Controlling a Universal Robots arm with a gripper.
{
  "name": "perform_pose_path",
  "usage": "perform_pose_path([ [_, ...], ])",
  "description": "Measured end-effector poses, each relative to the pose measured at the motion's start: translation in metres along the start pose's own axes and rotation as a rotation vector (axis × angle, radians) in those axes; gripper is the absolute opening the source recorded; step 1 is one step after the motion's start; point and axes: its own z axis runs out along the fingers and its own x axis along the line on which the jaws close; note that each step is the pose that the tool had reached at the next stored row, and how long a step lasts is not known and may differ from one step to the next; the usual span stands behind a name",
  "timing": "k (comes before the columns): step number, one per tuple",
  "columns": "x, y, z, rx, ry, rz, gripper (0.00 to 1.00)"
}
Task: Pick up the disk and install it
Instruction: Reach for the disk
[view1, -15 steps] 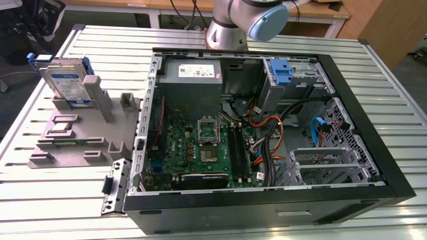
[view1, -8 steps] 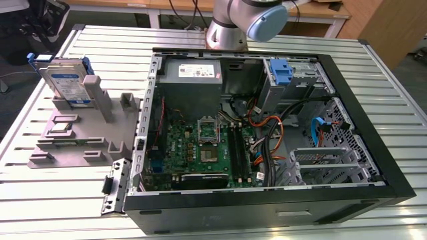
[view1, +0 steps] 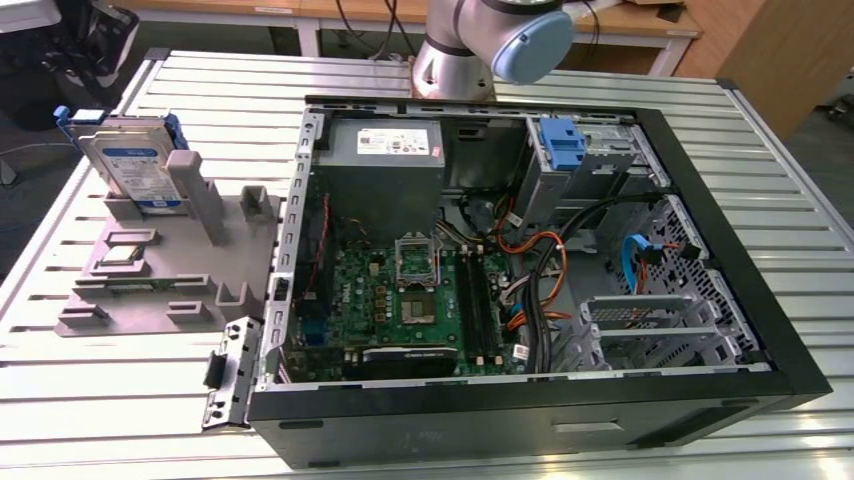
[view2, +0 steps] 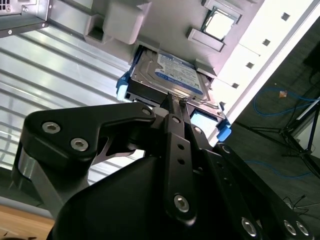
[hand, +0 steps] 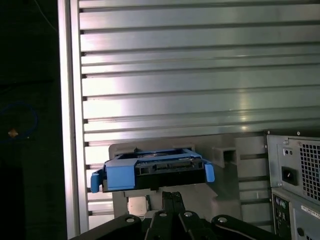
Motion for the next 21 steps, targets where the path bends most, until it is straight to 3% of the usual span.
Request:
perform_pose_path([
  [8,0.0037,0.0013,0.0093,0.0000,0.0000,0.000,0.10],
  [21,0.0077,0.0034,0.0150,-0.0026,0.0003,0.000,0.10],
])
